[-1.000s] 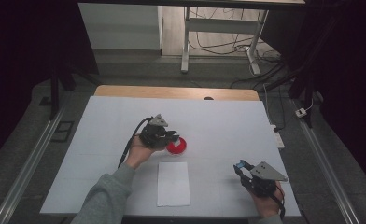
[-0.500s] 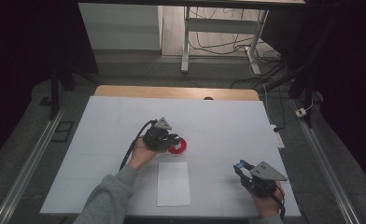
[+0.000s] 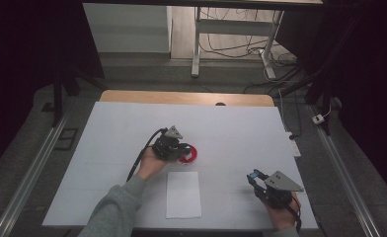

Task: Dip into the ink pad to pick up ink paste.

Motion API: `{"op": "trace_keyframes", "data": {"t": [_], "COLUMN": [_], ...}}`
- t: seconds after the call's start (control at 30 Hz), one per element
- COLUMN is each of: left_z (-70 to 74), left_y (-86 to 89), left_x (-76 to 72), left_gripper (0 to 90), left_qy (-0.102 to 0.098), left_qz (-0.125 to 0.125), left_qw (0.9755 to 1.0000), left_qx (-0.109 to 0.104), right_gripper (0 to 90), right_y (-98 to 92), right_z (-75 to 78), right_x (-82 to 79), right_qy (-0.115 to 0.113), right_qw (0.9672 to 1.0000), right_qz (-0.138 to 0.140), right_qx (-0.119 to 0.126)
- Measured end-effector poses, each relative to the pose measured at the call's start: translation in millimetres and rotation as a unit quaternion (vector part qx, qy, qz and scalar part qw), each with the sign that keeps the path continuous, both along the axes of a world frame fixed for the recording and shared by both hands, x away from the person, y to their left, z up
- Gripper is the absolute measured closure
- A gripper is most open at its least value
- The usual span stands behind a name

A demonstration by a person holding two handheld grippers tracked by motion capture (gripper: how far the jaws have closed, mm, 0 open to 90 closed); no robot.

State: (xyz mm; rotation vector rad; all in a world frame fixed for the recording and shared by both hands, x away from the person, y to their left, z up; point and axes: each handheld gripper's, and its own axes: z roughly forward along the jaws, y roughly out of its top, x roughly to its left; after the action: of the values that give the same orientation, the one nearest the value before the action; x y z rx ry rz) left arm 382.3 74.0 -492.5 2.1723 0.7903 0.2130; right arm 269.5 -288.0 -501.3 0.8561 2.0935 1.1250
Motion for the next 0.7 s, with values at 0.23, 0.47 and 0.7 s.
{"op": "trace_keyframes", "data": {"t": [0.23, 0.47, 0.7], "left_z": [-0.8, -1.1, -1.5], "left_y": [-0.4, -5.3, -6.5], "left_x": [0.3, -2.0, -2.0], "left_gripper": [76.0, 76.0, 76.1], "left_qy": [-0.001, -0.010, -0.007], "left_qz": [0.000, 0.000, 0.000], "left_qw": [1.0000, 0.9999, 0.9998], "left_qx": [-0.001, 0.009, 0.016], "right_gripper": [65.2, 65.2, 65.2], "right_y": [-0.5, -0.2, -0.1], "right_z": [-0.3, -0.4, -0.5], "right_x": [0.3, 0.4, 0.5], "right_qy": [0.001, 0.001, 0.001], "right_qw": [1.0000, 1.0000, 1.0000], "right_qz": [-0.001, 0.000, 0.001], "right_qx": [0.000, -0.002, -0.002]}}
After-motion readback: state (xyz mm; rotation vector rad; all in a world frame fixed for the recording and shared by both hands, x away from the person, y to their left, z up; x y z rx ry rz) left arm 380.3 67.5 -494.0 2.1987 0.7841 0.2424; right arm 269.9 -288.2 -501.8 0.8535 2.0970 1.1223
